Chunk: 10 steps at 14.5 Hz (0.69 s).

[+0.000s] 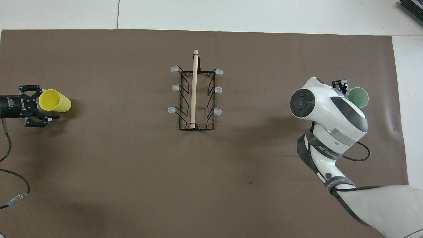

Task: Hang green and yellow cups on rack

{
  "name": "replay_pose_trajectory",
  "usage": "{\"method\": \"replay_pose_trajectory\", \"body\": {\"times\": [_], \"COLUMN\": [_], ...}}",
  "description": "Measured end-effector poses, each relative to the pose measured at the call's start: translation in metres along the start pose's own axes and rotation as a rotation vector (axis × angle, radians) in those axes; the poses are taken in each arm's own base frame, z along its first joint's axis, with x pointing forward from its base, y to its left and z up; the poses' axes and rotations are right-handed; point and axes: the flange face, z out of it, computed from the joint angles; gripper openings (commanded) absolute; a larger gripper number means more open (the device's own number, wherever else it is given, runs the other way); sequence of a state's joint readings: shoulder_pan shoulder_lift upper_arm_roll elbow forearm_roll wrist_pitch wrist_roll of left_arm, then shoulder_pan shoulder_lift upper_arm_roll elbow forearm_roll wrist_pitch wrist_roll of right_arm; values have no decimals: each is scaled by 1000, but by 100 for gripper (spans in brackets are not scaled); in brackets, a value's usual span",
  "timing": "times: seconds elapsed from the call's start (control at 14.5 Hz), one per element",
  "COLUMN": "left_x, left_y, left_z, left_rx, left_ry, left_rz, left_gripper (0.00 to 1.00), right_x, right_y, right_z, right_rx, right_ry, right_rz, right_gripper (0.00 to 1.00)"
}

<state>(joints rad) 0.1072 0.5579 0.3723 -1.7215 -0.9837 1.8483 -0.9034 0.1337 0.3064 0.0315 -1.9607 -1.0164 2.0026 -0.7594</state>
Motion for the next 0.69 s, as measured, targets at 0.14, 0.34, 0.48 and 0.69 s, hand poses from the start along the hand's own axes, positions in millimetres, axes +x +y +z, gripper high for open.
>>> {"method": "replay_pose_trajectory", "body": {"times": [0.14, 0.34, 0.48, 0.69], "left_x": [1, 0, -3, -9], "left_y": [-10, -17, -17, -15], "left_z": [9, 18, 21, 24], "left_rx": [-17, -34, -39, -45], "left_ry": [-35, -50, -58, -70], "left_rz": [-35, -57, -55, -45], "left_gripper": [100, 100, 100, 100], "right_x": [20, 39, 46, 55], "right_y": [-4, -7, -8, -9], "right_z": [10, 21, 27, 34], "right_rx": [-10, -49, -58, -106], "right_ry": [-25, -72, -84, -112], "right_rz": [-12, -64, -87, -112], "right_gripper": [100, 100, 100, 100]}}
